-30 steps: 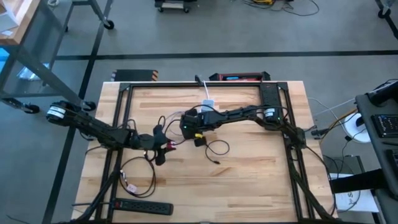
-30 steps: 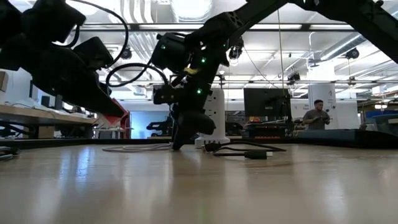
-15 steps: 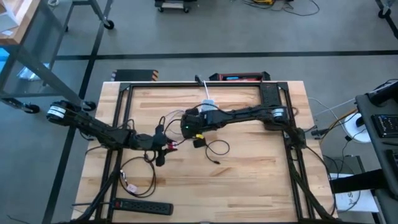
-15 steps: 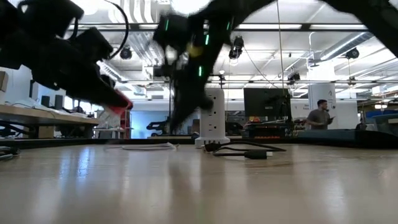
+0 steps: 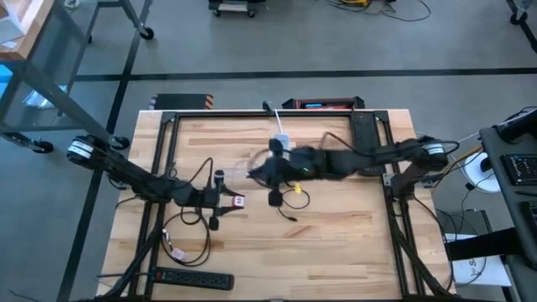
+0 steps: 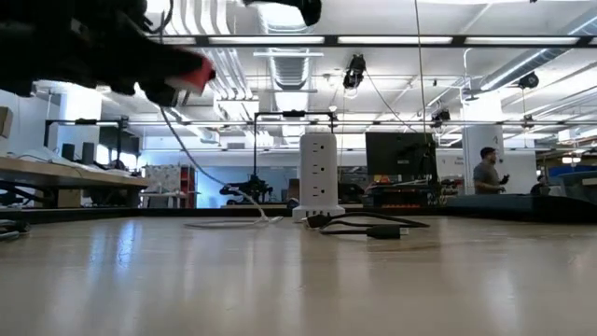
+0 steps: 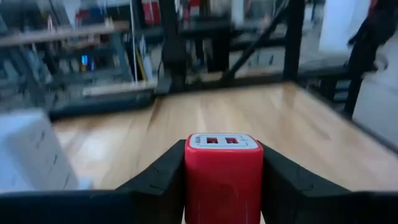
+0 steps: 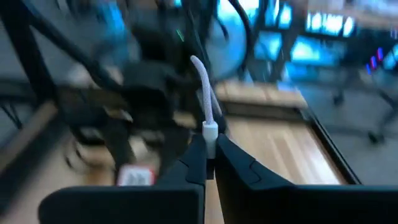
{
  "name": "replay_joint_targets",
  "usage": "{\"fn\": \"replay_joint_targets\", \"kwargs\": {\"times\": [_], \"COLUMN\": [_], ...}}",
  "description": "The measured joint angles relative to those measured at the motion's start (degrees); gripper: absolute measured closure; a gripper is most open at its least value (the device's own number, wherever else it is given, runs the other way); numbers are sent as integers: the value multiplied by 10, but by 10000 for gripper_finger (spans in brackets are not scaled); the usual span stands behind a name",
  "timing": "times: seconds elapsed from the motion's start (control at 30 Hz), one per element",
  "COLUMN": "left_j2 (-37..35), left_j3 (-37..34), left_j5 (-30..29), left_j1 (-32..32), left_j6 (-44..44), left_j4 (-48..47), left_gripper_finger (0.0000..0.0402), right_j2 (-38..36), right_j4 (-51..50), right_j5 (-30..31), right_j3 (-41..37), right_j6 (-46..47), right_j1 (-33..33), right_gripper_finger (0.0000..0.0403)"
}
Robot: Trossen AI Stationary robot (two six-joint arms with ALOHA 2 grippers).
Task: Insert USB
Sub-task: Insert the light purple charger cable into the orange charger adapter
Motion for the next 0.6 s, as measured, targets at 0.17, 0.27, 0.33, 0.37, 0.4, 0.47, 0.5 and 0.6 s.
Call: {"fn": "replay_joint_targets", "kwargs": {"times": [0.17, 0.27, 0.33, 0.37, 0.4, 0.47, 0.5, 0.6], "left_j2": [54, 88, 109, 117, 124, 133, 138, 152], "left_j3": [2, 6, 6, 6, 6, 7, 7, 7], "left_j5": [4, 4, 3, 4, 3, 3, 3, -5], "left_j1": [-4, -3, -3, -3, -3, -3, -3, -3], "left_j6": [40, 63, 74, 82, 90, 104, 109, 127], "left_j4": [61, 108, 151, 173, 189, 195, 195, 199], "left_gripper_finger": [268, 268, 268, 268, 268, 268, 268, 268], "right_j2": [12, 59, 96, 113, 130, 162, 176, 207], "right_j4": [335, 494, 593, 633, 662, 694, 703, 706], "right_j5": [-3, -2, -1, -1, -1, -9, -18, -35], "right_j3": [-158, -215, -232, -238, -241, -239, -235, -211], "right_j6": [35, 62, 76, 79, 82, 93, 97, 103], "right_j1": [31, 40, 44, 47, 48, 51, 51, 51], "right_gripper_finger": [402, 403, 403, 403, 403, 403, 403, 403]}}
